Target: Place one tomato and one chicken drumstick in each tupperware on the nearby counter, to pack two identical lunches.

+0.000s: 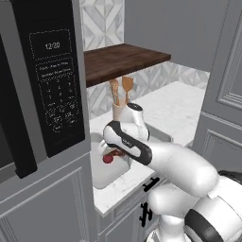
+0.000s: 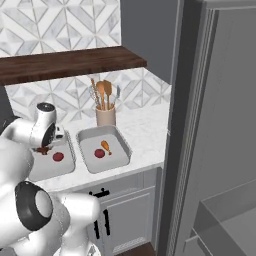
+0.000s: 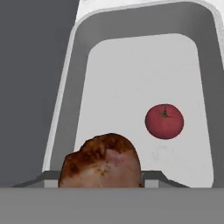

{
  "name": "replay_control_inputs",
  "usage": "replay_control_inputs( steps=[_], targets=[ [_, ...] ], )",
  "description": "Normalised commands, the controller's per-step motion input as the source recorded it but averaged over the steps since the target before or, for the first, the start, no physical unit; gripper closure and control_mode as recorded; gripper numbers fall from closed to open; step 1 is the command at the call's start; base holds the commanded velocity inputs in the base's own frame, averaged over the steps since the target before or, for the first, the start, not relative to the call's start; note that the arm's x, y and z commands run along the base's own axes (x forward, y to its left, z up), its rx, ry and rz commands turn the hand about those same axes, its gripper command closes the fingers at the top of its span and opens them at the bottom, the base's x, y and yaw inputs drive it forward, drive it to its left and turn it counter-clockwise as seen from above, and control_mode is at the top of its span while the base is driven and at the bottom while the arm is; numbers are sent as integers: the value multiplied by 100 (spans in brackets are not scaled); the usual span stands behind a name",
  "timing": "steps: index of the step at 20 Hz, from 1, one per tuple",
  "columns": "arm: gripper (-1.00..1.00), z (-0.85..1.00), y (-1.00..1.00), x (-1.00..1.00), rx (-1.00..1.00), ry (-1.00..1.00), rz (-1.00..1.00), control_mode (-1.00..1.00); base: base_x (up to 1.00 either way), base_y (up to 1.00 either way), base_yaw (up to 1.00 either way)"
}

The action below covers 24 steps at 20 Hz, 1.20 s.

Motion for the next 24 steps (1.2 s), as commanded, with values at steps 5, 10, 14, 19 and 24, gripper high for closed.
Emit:
replay_control_inputs(
  steps=[5,10,14,19,24],
  targets=[
    [100,-61,40,51,0,4,0,-100,0,0,0],
    [100,-40,19,49,0,0,0,-100,0,0,0],
    [-100,-22,11,28,-2,-1,0,-100,0,0,0],
    [-100,-13,43,4,-9,-10,0,-100,0,0,0],
    [-100,20,1,0,-2,-10,-4,-100,0,0,0]
  ],
)
